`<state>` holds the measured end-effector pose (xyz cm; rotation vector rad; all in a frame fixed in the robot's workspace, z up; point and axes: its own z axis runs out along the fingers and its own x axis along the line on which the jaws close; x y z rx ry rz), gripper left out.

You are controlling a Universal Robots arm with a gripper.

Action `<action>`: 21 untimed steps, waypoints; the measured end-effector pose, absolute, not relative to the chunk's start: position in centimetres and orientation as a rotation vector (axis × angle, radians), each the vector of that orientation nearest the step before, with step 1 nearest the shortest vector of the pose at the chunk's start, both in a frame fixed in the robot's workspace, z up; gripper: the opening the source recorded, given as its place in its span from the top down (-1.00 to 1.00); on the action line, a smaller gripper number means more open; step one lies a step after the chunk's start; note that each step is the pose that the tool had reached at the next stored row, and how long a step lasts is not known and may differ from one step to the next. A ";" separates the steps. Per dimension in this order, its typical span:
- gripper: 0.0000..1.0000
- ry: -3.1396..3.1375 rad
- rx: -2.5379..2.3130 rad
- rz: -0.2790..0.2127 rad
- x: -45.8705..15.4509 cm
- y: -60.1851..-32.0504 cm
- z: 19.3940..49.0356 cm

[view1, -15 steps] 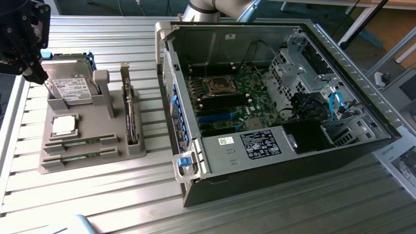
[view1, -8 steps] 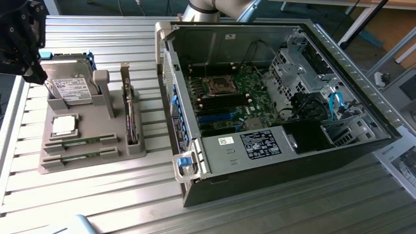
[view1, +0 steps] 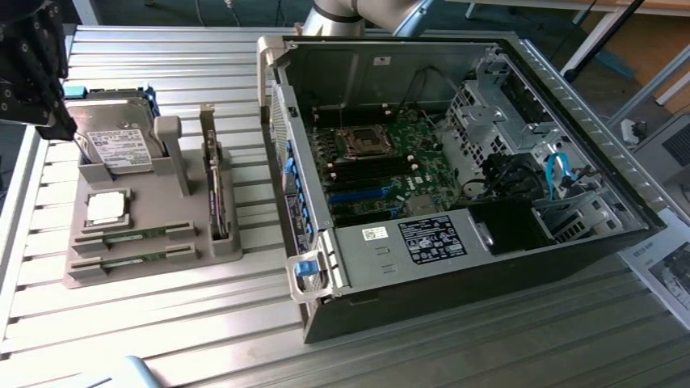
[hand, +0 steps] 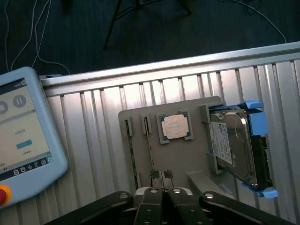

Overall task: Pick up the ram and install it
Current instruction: 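Pick up the ram and move it above insertion slot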

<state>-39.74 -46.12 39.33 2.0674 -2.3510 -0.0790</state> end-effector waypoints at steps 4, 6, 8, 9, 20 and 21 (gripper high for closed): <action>0.79 -2.304 2.117 -0.079 -39.7 -46.1 39.3; 0.79 -2.304 2.118 -0.079 -39.7 -46.1 39.3; 0.79 -2.299 2.123 -0.079 -39.7 -46.1 39.3; 0.79 -2.293 2.129 -0.079 -39.7 -46.1 39.3; 0.79 -2.267 2.156 -0.078 -39.7 -46.1 39.3; 0.79 -2.267 2.156 -0.078 -39.7 -46.1 39.3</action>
